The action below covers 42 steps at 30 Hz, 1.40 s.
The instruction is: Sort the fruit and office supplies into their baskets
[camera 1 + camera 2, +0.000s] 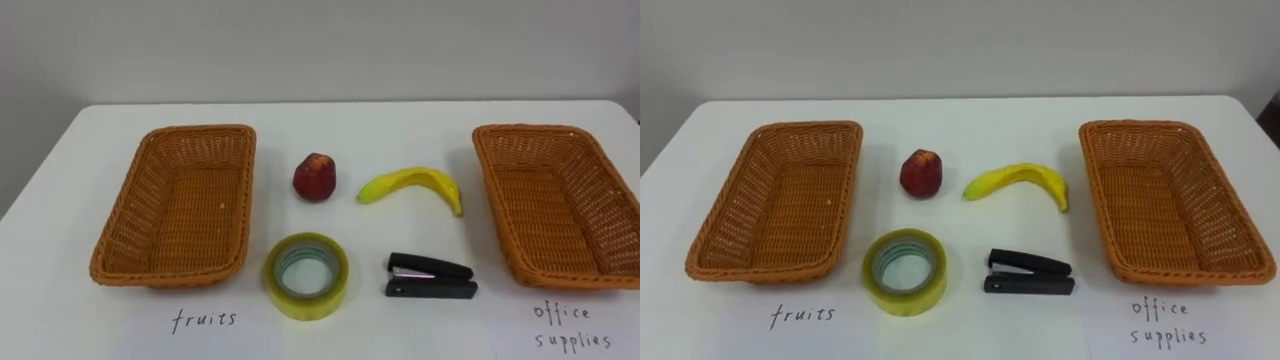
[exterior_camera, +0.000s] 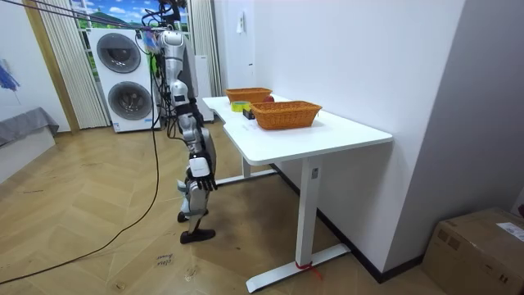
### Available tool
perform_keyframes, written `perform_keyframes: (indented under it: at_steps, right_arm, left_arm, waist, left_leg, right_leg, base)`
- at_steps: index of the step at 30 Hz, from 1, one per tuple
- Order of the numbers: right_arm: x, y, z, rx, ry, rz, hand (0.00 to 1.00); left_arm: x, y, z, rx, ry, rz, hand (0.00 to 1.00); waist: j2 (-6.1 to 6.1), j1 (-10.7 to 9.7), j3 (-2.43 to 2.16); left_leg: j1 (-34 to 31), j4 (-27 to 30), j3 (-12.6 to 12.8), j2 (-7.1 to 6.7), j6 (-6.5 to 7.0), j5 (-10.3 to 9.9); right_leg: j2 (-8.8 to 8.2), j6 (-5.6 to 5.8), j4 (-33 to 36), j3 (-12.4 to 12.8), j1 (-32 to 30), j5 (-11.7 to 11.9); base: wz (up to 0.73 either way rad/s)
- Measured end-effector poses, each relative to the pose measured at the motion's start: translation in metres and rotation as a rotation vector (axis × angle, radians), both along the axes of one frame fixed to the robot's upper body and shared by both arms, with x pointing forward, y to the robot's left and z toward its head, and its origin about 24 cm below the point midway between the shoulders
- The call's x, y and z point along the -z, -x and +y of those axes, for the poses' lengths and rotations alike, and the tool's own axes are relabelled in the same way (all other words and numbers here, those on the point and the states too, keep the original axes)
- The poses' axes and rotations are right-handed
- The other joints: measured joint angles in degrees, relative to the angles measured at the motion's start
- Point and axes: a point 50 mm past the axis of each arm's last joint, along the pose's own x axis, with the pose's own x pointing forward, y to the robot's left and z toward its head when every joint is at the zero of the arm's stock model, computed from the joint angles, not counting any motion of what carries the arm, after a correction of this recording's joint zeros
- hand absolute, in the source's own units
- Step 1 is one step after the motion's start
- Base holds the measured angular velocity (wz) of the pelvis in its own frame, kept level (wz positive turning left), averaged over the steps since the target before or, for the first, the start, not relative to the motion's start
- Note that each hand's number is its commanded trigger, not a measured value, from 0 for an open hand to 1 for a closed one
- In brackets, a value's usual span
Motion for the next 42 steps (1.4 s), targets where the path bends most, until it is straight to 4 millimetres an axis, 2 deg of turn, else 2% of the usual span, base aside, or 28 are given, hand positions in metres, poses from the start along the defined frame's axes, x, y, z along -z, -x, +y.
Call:
perform_keyframes:
  at_steps: [6,11,15,19,26,34,38,42]
  right_arm:
    - [0.000,0.014,0.001,0.222,-0.009,-0.007,0.00]
    - [-0.001,0.025,-0.002,0.380,0.028,0.005,0.00]
    - [-0.002,0.026,-0.005,0.465,0.059,0.008,0.00]
    - [-0.005,0.026,-0.014,0.592,0.111,-0.006,0.00]
    - [-0.012,0.007,-0.032,0.833,0.190,-0.098,0.00]
    - [-0.030,-0.026,-0.058,0.948,0.305,-0.249,0.00]
    - [-0.043,-0.039,-0.071,1.085,0.360,-0.315,0.00]
    - [-0.055,-0.049,-0.080,1.128,0.442,-0.333,0.00]
  left_arm:
    - [0.000,0.000,0.000,-0.003,-0.005,0.000,0.00]
    - [0.000,0.005,0.000,-0.010,-0.009,0.010,0.00]
    - [-0.001,0.004,0.001,-0.049,-0.015,-0.004,0.00]
    - [-0.002,0.007,0.007,-0.128,-0.026,-0.026,0.00]
    - [-0.005,0.016,0.016,-0.221,-0.052,-0.043,0.00]
    - [-0.008,0.008,0.022,-0.203,-0.068,-0.094,0.00]
    - [-0.013,0.006,0.030,-0.183,-0.094,-0.129,0.00]
    - [-0.014,0.012,0.032,-0.178,-0.108,-0.122,0.00]
  waist:
    - [-0.17,-0.9,-0.03]
    - [-0.17,-1.6,-0.12]
    - [-0.37,-1.9,-0.33]
    - [-0.58,-2.2,-0.35]
    - [-0.74,-3.4,-0.32]
    - [-1.91,-3.7,-0.32]
    - [-1.68,-4.1,-0.33]
    - [-0.97,-4.7,-0.33]
  left_leg:
    - [0.3,-0.9,0.0,0.01,0.01,0.0]
    - [0.6,-1.4,0.8,0.04,0.03,0.0]
    - [1.2,-1.6,1.5,0.05,0.03,0.0]
    - [2.0,-1.8,2.0,0.05,0.03,0.0]
    - [2.2,-1.9,2.9,0.07,0.04,0.0]
    - [1.3,-1.4,3.2,0.24,0.10,0.0]
    - [0.5,-1.7,3.2,0.38,0.10,0.0]
    - [0.2,-1.8,3.1,0.18,0.11,0.0]
  right_leg:
    - [0.11,0.11,-0.3,0.0,0.1,0.1]
    - [0.61,0.18,-0.9,1.2,-0.1,0.3]
    - [0.62,0.20,-0.8,1.7,0.1,0.4]
    - [0.68,0.20,-0.8,2.7,0.6,0.4]
    - [0.55,0.34,-0.6,2.8,0.4,0.4]
    - [0.68,0.37,0.5,3.0,-0.9,0.4]
    - [0.87,0.37,0.0,3.0,-1.4,0.9]
    - [0.75,0.42,0.0,2.9,-1.6,0.9]
  base:
    - [-0.01]
    - [-0.09]
    - [-0.12]
    - [-0.10]
    - [-0.02]
    - [0.00]
    - [0.00]
    - [0.00]
